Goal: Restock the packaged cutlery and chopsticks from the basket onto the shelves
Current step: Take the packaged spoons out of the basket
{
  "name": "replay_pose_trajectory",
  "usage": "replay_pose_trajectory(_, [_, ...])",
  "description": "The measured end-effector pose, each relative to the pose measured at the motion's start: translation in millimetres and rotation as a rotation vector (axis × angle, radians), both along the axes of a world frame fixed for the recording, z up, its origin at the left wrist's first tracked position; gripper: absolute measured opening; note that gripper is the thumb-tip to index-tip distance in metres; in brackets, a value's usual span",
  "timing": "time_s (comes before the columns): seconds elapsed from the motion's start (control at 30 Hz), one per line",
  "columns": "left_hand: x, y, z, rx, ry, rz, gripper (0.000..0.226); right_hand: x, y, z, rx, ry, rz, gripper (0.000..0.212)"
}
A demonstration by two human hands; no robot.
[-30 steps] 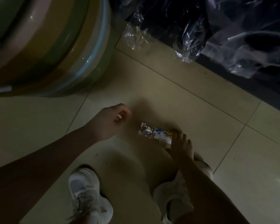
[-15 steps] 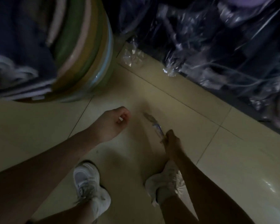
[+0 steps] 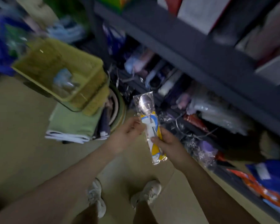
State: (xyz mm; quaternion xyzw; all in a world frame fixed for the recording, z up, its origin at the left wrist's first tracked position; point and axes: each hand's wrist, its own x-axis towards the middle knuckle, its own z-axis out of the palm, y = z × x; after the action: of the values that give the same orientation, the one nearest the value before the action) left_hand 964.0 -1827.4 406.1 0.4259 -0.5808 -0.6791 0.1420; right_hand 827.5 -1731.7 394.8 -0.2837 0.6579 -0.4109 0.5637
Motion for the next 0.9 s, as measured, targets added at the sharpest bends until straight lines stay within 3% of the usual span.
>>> replay_pose_trajectory(0.17, [26,-13,83,-0.095,0.073,0.170,0.014,38,-38,84,-0.076,0.000,0.164,0.025])
replay_pose_trajectory(0.23, [47,-22,102,-0.123,0.077,0.293,0.005,55,-56,104,-0.092,0.104,0.324,0.023])
replay_pose_trajectory(0.3, [74,-39,120,-0.223,0.040,0.413,0.012,66,-79,116,-0.124,0.266,0.476,0.023])
replay_pose_trajectory(0.47, [158,-122,132,-0.367,-0.118,0.588,0.012,85,-152,123,-0.091,0.386,0.396,0.016])
replay_pose_trajectory(0.63, [215,-230,115,-0.232,-0.316,0.499,0.008,121,-241,88,-0.017,0.541,0.308,0.014])
replay_pose_trajectory(0.77, [249,-295,77,-0.218,-0.449,0.332,0.029,167,-313,37,0.164,0.541,0.383,0.013])
replay_pose_trajectory(0.9, [256,-332,48,-0.239,-0.349,0.178,0.021,194,-353,-29,0.358,0.594,0.513,0.018])
